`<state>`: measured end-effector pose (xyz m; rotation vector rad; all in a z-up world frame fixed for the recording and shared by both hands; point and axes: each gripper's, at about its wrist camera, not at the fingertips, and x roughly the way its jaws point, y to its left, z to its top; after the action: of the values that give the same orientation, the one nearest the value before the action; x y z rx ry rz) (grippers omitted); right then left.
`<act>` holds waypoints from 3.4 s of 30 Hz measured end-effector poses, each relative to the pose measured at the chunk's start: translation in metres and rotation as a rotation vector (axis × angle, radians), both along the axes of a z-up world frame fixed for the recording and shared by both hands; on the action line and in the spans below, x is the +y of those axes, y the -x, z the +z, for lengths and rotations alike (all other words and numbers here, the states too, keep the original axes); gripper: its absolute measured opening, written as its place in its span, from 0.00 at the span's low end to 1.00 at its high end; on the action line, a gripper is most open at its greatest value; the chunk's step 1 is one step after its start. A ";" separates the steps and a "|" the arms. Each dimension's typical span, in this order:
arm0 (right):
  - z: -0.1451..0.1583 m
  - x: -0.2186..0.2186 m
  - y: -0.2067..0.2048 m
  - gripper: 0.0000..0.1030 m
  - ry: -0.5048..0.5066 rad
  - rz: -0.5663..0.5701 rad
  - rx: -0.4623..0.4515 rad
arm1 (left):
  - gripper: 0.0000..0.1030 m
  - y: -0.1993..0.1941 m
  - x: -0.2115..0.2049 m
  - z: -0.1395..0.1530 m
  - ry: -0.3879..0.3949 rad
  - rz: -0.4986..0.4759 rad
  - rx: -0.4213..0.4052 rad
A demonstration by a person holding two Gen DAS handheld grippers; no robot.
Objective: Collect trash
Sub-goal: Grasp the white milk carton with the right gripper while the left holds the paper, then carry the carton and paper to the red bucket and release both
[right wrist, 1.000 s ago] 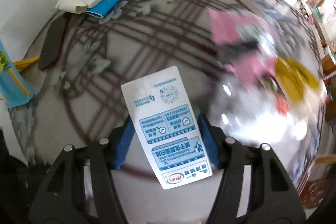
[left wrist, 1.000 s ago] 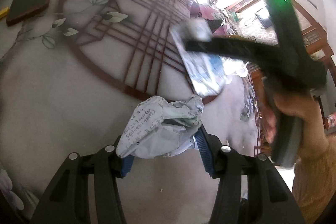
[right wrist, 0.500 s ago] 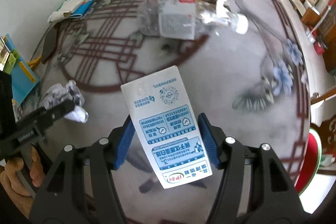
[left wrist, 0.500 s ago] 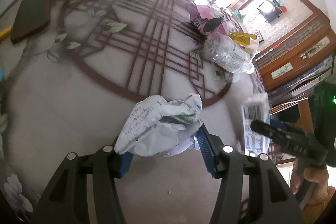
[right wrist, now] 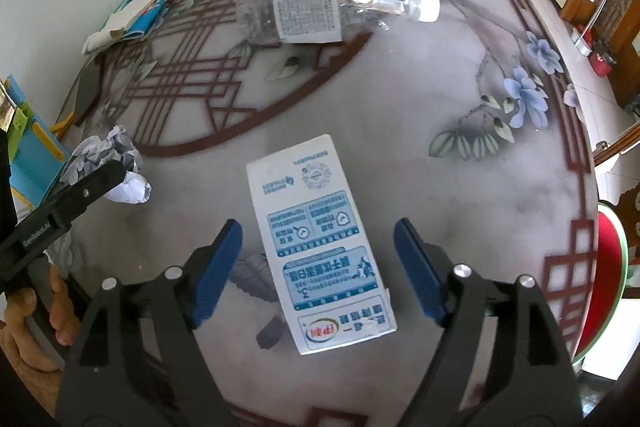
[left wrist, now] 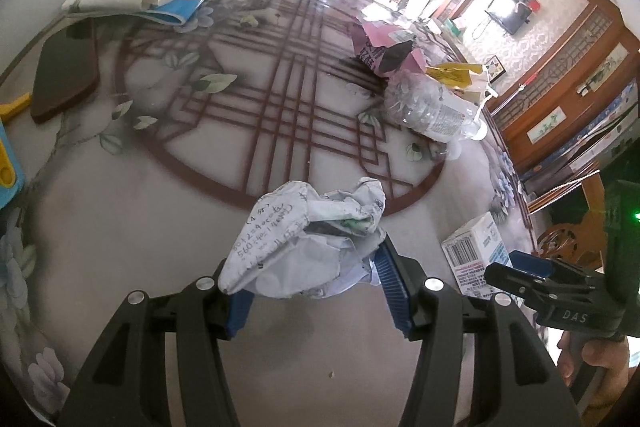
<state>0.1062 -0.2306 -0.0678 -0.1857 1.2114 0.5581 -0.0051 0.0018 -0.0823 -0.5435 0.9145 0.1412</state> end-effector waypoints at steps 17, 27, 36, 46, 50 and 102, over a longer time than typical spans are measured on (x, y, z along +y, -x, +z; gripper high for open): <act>-0.015 -0.005 0.008 0.74 0.018 -0.015 -0.014 | 0.51 -0.001 -0.013 0.006 -0.059 -0.023 -0.029; -0.015 -0.008 0.014 0.57 -0.010 -0.004 -0.034 | 0.51 -0.001 -0.018 0.007 -0.076 -0.043 -0.039; 0.001 -0.024 0.019 0.55 -0.120 -0.064 -0.066 | 0.51 0.001 -0.021 0.010 -0.081 -0.052 -0.058; 0.021 -0.050 0.039 0.53 -0.188 -0.123 -0.118 | 0.51 0.008 -0.027 0.017 -0.110 -0.067 -0.102; 0.032 -0.063 0.049 0.47 -0.209 -0.135 -0.143 | 0.51 0.009 -0.039 0.018 -0.168 -0.095 -0.107; 0.053 -0.279 0.078 0.51 -0.432 -0.557 -0.225 | 0.51 -0.038 -0.252 0.094 -0.138 -0.526 -0.224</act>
<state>0.0283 -0.5097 -0.0147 0.4358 0.8464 0.2861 0.0325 -0.2504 0.0112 -0.1732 0.7940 -0.3246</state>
